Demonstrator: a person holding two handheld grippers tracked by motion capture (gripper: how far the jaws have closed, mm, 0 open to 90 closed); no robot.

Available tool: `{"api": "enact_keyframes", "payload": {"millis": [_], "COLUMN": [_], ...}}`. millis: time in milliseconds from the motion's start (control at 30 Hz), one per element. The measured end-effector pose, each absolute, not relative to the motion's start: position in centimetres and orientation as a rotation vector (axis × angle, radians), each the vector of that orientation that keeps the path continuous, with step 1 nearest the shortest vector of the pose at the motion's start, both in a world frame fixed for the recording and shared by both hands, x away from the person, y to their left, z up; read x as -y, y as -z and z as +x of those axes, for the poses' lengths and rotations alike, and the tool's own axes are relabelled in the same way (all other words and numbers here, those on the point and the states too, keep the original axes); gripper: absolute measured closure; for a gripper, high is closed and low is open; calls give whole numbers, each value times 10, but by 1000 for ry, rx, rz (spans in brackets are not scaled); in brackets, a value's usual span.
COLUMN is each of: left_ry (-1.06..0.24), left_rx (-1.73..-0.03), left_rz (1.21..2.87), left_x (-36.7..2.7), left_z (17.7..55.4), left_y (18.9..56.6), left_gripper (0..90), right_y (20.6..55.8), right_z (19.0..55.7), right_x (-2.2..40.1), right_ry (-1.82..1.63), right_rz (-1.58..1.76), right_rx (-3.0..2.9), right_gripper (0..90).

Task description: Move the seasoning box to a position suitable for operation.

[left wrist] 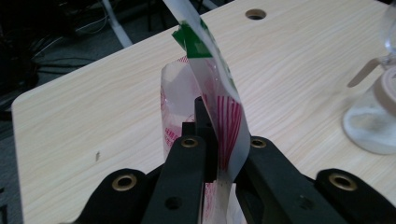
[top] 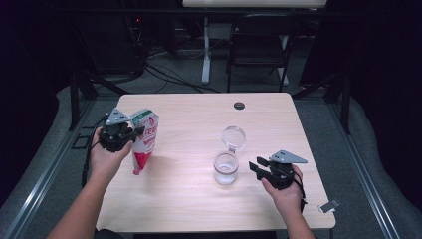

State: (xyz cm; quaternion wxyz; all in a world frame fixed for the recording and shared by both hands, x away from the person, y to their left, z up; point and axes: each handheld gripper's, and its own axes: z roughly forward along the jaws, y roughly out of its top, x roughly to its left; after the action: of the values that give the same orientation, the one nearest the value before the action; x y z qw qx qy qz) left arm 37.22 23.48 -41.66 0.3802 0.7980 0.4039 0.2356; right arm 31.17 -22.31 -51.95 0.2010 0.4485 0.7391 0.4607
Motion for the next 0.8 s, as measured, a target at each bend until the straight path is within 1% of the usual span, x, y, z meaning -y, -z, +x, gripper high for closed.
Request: {"api": "enact_keyframes", "payload": {"millis": [200, 333, 367, 400, 500, 533, 800], "left_ry": [-538, -469, -469, -461, -451, -438, -371], "left_rx": [-957, -878, -878, -840, -808, -778, -699], "left_rz": [2060, 2081, 2081, 2098, 2112, 2125, 2164], "left_x": [-213, -187, -187, -176, -164, -154, -131], "left_z": [371, 368, 368, 367, 366, 364, 356], "left_y": [411, 410, 410, 410, 410, 411, 426], "left_gripper": [900, 900, 900, 900, 900, 900, 900], "right_y": [520, 519, 520, 520, 519, 519, 519], "right_z": [312, 312, 312, 312, 312, 312, 311], "right_x": [223, 224, 224, 224, 224, 224, 225], "right_ry": [-1285, -1283, -1283, -1280, -1279, -1279, -1284], "right_rz": [1251, 1251, 1251, 1253, 1251, 1250, 1247], "right_rx": [-2069, -2064, -2064, -2064, -2067, -2068, -2062], "right_gripper": [607, 611, 610, 611, 615, 615, 622]}}
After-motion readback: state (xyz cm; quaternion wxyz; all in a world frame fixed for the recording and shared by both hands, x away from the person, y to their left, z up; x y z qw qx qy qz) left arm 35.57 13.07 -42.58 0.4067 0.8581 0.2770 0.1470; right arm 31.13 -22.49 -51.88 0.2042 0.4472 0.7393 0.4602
